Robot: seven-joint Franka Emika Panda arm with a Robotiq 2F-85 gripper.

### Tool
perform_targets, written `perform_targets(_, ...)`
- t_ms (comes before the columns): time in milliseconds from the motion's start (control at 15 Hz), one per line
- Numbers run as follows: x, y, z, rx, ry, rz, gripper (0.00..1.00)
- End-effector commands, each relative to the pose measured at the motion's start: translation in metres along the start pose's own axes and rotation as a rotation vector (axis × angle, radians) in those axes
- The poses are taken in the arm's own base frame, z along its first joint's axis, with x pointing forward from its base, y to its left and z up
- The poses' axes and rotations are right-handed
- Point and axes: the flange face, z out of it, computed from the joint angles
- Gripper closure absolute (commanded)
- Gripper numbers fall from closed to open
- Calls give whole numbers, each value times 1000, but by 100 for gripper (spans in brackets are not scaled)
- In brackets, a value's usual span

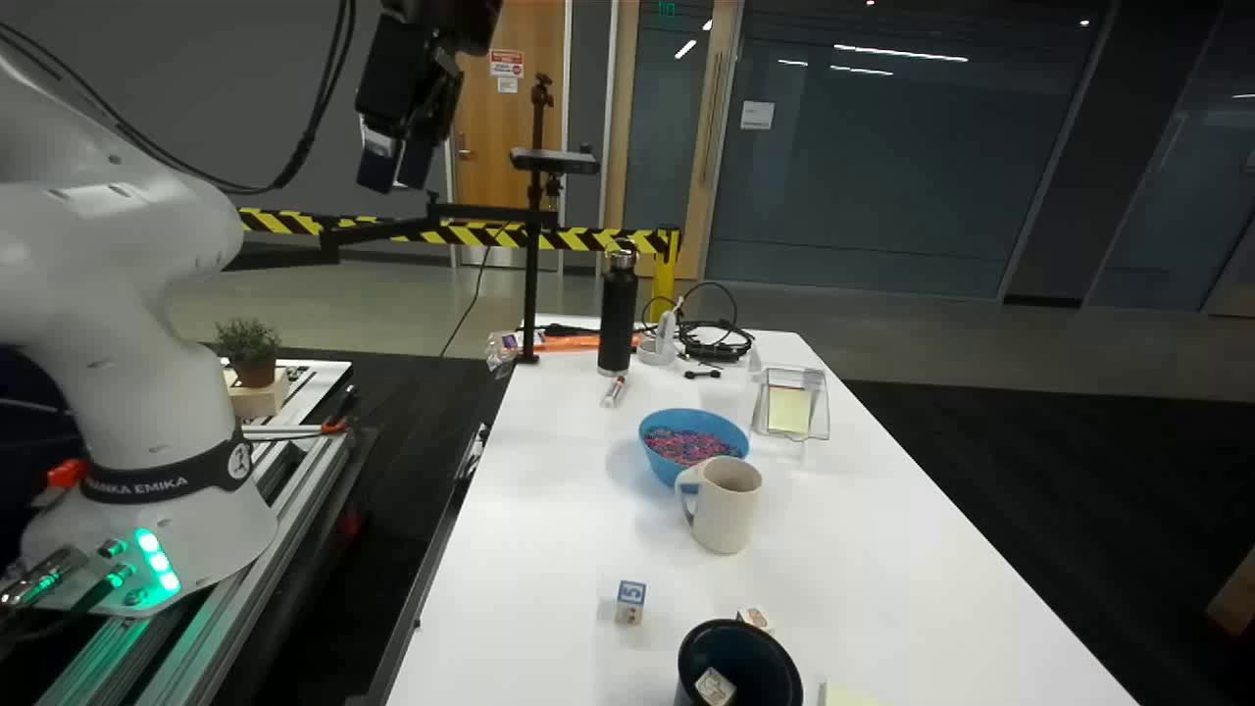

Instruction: Use the paper towel to wipe the surface

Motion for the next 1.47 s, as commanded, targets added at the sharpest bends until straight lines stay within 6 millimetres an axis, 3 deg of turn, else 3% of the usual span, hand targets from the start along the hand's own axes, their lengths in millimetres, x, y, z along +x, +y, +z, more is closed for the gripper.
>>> perform_targets(0,0,0,-1,0,-1,0,0)
perform_targets(400,0,0,-1,0,0,0,0)
perform_targets(667,32,11,-3,77,95,190,0)
perform_targets(1067,98,65,8,209,206,436,0)
perform_targets(1400,127,113,20,299,306,651,0)
